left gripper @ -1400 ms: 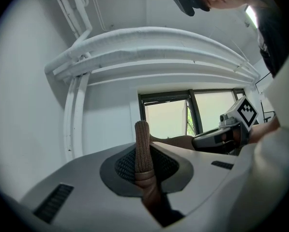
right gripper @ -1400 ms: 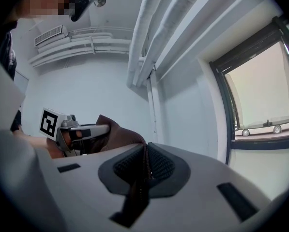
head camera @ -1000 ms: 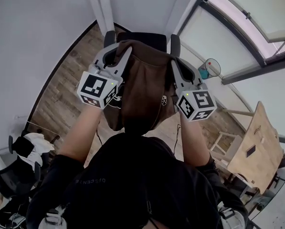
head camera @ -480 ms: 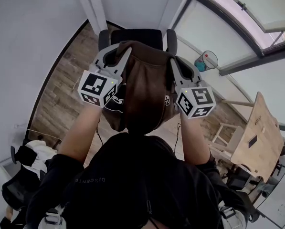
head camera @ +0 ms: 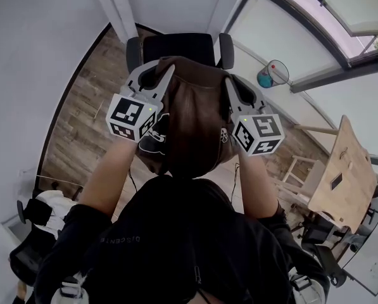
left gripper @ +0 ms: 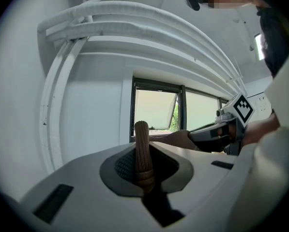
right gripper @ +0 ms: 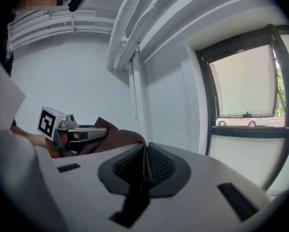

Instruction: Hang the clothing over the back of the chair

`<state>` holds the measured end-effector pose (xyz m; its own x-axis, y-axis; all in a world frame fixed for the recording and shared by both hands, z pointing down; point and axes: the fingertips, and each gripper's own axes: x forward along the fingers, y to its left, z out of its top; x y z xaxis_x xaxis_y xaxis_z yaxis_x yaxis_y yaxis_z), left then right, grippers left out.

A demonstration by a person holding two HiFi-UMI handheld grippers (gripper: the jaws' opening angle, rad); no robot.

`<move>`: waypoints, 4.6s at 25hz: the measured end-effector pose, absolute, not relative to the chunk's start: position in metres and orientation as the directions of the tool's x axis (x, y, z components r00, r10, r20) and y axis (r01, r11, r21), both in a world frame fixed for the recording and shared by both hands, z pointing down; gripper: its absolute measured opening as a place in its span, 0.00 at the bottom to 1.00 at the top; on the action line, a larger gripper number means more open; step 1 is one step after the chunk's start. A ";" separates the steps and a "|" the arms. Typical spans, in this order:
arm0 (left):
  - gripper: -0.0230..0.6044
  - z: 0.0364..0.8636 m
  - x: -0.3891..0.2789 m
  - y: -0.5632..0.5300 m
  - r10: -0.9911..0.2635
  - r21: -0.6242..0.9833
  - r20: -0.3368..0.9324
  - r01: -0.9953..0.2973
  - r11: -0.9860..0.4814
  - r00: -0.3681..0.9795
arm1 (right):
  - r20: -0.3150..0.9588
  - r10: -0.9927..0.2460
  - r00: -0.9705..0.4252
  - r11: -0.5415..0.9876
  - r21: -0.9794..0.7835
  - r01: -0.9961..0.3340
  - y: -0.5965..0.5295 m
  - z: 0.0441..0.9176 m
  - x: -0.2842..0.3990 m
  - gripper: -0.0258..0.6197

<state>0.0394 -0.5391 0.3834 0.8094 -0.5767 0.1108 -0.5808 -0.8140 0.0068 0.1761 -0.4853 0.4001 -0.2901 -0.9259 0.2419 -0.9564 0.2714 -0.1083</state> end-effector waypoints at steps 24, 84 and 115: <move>0.11 0.456 0.052 -0.565 -0.544 0.069 0.242 -0.573 -0.817 0.804 | 0.372 -0.886 -0.277 0.224 -0.179 -0.958 -0.512 0.474 0.186 0.13; 0.30 0.363 0.061 -0.473 -0.570 0.027 0.070 -0.572 -0.819 0.819 | 0.065 -0.893 -0.446 0.431 -0.164 -0.887 -0.442 0.368 0.182 0.30; 0.07 0.351 -0.025 -0.290 -0.531 -0.037 0.017 -0.531 -0.847 0.847 | 0.041 -0.867 -0.497 0.494 -0.064 -0.867 -0.259 0.361 0.060 0.05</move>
